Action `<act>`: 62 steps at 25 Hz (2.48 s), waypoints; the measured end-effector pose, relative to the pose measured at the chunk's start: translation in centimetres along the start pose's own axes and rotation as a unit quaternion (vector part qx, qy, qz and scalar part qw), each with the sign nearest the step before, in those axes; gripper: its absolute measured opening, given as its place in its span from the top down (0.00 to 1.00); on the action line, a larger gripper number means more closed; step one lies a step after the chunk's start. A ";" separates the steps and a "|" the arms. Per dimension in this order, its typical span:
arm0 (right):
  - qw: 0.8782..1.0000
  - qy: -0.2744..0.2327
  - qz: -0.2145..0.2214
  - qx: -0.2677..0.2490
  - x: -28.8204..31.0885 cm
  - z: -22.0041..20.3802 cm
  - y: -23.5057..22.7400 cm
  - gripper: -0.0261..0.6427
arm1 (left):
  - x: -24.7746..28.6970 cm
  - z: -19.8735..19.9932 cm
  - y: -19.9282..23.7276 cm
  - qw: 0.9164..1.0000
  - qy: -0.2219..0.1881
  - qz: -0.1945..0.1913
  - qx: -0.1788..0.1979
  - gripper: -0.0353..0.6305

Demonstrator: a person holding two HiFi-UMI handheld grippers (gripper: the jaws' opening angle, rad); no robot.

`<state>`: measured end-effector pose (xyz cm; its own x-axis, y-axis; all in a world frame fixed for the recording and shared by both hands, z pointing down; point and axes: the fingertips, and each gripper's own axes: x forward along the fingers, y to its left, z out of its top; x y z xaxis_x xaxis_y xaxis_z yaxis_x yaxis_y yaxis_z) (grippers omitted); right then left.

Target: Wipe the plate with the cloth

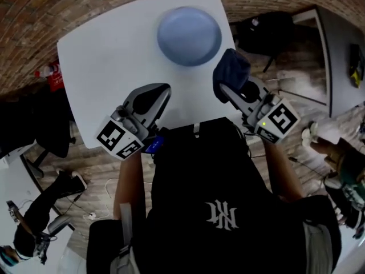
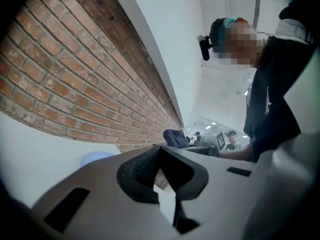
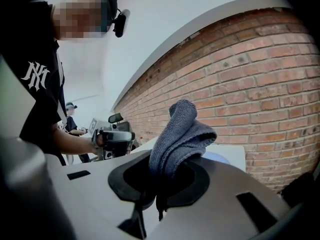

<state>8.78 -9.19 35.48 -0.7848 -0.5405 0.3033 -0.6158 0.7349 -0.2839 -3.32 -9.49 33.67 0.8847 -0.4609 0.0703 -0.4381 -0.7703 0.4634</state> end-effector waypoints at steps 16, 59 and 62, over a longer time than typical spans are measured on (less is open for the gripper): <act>0.995 0.049 0.061 -0.065 7.0 -0.6 -8.4 0.85 | 0.7 -7.5 14.7 0.974 0.068 0.178 -0.124 0.94; 0.960 0.219 0.068 -0.162 29.3 -11.2 -15.5 0.85 | 6.6 -16.8 23.9 0.919 0.137 0.266 -0.256 0.83; 0.956 0.222 0.058 -0.183 29.3 -11.6 -15.9 0.85 | 6.5 -16.8 23.9 0.916 0.138 0.278 -0.254 0.83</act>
<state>-3.59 -31.93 59.43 -0.6894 -0.2780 0.6689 -0.3967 0.9175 -0.0276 -5.35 -23.53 60.09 0.5849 -0.5361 0.6087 -0.7647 -0.1142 0.6342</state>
